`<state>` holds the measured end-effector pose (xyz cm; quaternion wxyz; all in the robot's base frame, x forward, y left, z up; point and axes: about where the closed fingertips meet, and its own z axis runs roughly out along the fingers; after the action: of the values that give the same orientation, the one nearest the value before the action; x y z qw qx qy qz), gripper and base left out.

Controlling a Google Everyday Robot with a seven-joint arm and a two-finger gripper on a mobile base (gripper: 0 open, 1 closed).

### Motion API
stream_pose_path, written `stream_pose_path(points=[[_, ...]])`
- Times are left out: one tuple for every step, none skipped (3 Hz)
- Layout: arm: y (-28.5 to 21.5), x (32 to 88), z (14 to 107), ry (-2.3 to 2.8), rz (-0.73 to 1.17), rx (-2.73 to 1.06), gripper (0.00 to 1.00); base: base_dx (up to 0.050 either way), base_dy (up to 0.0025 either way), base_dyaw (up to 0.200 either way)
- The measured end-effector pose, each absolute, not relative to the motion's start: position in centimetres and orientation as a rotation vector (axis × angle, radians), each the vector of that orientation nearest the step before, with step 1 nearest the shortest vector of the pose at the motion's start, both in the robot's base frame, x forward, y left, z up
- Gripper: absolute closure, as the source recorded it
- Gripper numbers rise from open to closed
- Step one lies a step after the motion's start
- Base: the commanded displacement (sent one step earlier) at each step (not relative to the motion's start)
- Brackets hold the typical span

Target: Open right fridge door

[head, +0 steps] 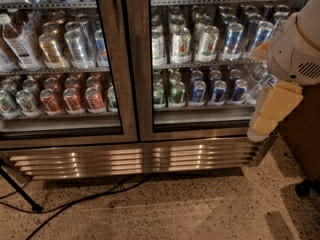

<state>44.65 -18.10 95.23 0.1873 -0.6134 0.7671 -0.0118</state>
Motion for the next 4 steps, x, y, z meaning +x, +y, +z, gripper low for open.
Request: stream_pose_path(points=[[-15.2,48.5,95.2,2.035,0.088,-1.672,0.0,0.0,0.0,0.0],[-11.1,52.1,96.6,1.873,0.28,-1.587,0.0,0.0,0.0,0.0],[-8.9,53.9,97.7,1.779,0.383,-1.537,0.0,0.0,0.0,0.0],[-7.2,54.8,97.3,1.662,0.448,-1.484,0.0,0.0,0.0,0.0]])
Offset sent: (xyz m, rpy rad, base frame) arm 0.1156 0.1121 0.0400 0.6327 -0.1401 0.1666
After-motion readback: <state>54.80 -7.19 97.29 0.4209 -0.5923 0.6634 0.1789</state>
